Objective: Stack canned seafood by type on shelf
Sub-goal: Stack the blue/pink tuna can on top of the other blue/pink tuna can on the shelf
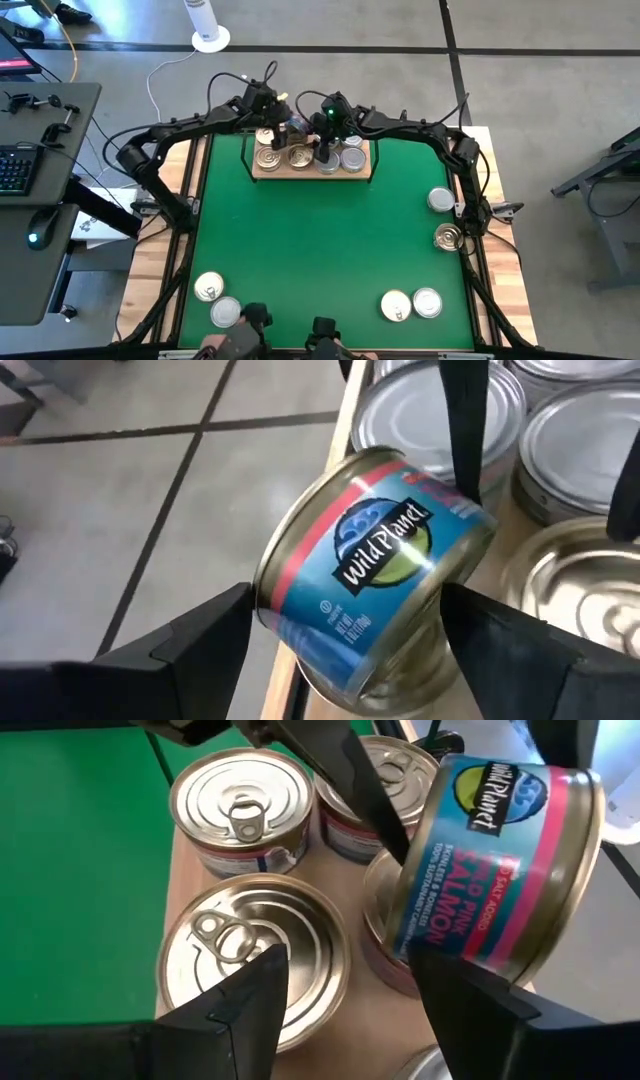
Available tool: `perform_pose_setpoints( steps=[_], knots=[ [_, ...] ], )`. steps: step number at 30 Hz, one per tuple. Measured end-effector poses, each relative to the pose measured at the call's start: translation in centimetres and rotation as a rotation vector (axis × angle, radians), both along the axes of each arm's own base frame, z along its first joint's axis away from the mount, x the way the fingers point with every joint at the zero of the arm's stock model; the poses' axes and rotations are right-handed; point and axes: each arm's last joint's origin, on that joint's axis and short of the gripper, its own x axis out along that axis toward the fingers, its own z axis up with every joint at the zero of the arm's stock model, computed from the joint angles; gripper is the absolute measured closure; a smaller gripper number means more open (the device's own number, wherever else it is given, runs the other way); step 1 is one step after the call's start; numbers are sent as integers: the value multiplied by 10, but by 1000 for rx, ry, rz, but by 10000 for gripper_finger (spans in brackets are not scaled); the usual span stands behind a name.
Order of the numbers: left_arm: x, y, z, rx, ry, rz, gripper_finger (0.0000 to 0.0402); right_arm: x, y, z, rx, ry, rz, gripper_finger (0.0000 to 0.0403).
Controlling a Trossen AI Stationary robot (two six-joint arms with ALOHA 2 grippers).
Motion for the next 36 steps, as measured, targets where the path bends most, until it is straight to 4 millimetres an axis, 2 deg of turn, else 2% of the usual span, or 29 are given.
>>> perform_pose_setpoints(
  steps=[13,28,36],
  knots=[
    [1,-22,14,24,48,-42,96,4,8,0,-9,5,19,187],
    [14,-43,12,94,170,-61,96,2,6,-3,-52,56,-31,187],
    [22,-58,6,62,193,-132,97,4,5,0,-85,38,-43,187]
  ],
)
